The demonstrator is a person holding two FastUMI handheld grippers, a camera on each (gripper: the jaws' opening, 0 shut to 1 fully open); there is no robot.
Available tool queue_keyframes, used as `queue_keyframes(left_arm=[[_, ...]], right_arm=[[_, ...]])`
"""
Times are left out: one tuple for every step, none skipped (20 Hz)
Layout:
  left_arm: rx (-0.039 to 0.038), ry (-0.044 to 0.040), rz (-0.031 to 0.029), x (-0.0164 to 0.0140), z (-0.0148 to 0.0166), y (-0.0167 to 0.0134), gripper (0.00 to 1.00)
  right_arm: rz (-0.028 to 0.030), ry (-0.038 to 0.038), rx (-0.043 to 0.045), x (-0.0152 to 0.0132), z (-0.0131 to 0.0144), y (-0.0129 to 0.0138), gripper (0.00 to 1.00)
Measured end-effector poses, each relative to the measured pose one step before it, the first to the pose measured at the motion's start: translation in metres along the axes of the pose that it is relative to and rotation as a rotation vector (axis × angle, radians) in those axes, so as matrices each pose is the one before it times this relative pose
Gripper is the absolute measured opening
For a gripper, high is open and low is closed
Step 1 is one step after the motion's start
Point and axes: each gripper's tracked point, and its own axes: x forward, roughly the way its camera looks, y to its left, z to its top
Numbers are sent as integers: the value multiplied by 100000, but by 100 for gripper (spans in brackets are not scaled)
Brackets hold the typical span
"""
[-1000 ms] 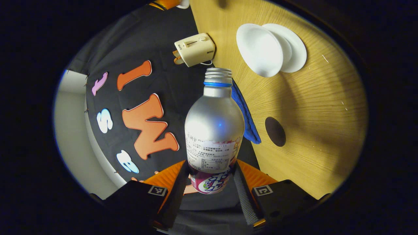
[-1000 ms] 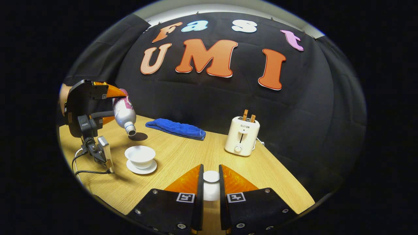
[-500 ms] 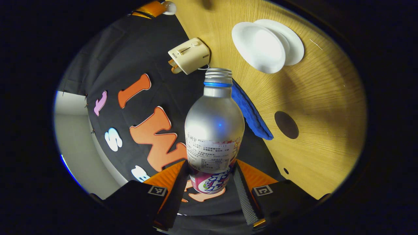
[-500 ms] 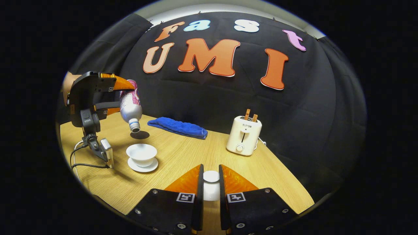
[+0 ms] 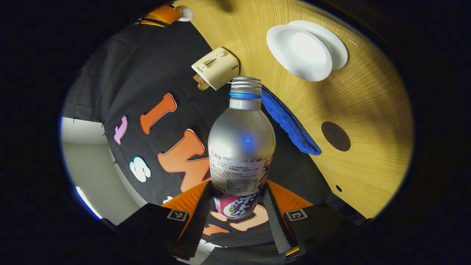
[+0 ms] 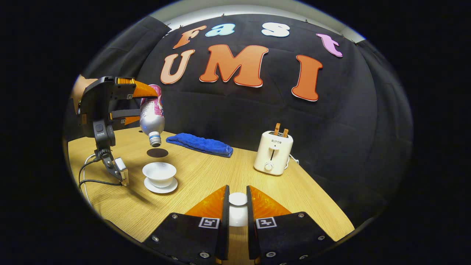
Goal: Open the teacup lid with one hand, grasp the water bottle and pour water into the teacup with the other hand; after pouring, place the water bottle on the coaster and then close the teacup lid.
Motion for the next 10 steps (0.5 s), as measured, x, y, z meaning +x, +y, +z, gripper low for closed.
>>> queue_keyframes(left_arm=[[-2653,44,-45,182,-38,-252,78],[-3271,186,-204,-22,-25,-477,81],[-3631,191,-21,-50,88,-452,77],[-4936,-293,-640,73,58,-649,84],[-5513,741,-967,156,-266,-786,80],[-6077,666,-994,123,-406,-539,77],[-7225,595,-884,40,-347,-535,80],[-7900,-248,-470,-262,-275,-344,78],[-7937,823,-1496,-93,-207,-445,76],[-8787,1338,-1864,-239,-382,-142,80]], right_arm=[[201,413,874,75,-101,-42,22],[-477,390,1032,22,-155,-133,22],[-180,478,986,145,-214,17,22],[4,-75,863,1,92,-29,22],[74,-337,554,-19,208,43,22],[249,-418,357,-39,145,60,22],[200,-266,296,-44,195,77,22],[385,-180,374,52,107,131,22],[463,-170,531,144,124,194,22],[120,129,534,96,102,94,22]])
